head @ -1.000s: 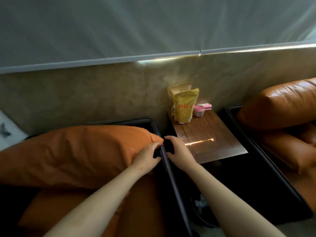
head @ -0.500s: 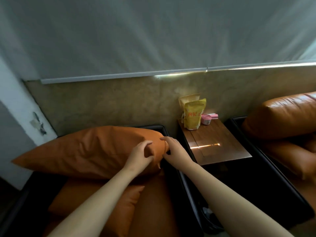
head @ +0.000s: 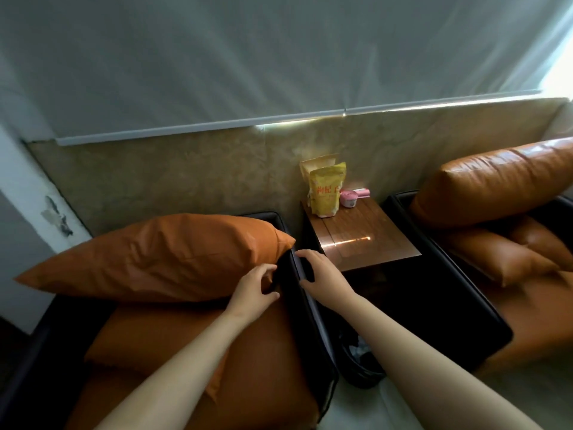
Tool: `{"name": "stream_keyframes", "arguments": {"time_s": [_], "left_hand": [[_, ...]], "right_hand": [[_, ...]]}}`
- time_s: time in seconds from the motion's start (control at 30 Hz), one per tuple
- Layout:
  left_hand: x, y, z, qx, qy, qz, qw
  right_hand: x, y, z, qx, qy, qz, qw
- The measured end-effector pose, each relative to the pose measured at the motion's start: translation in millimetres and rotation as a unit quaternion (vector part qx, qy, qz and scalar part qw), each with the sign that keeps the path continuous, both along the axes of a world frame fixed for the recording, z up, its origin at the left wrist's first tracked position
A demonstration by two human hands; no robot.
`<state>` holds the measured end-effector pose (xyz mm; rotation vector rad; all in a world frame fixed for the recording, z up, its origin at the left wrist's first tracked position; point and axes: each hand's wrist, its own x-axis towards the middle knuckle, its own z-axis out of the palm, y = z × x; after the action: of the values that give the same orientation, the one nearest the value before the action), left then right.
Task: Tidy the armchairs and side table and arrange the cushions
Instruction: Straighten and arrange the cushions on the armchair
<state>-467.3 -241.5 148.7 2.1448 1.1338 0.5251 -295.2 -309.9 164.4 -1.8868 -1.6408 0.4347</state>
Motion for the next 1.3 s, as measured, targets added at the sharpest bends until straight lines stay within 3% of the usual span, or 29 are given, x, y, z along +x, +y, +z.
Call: {"name": "stream_keyframes", "arguments": {"time_s": [0.47,0.97,1.3], "left_hand": [[-91.8,18.8,23.9,0.034,0.005,0.032,0.999],[-328.3,95.9,19.7,0.007,0.02,0.056,0.998],[-369.5,145.7,13.5,-0.004,0.009,0.082,0.997]], "right_hand": [[-90.2,32.8,18.1,0.004,0.0,0.02,1.0],[-327.6,105.8,-3.3,-0.01,0.02,0.06,0.998],[-350.1,176.3,9.2,0.0,0.014,0.067,0.998]]}}
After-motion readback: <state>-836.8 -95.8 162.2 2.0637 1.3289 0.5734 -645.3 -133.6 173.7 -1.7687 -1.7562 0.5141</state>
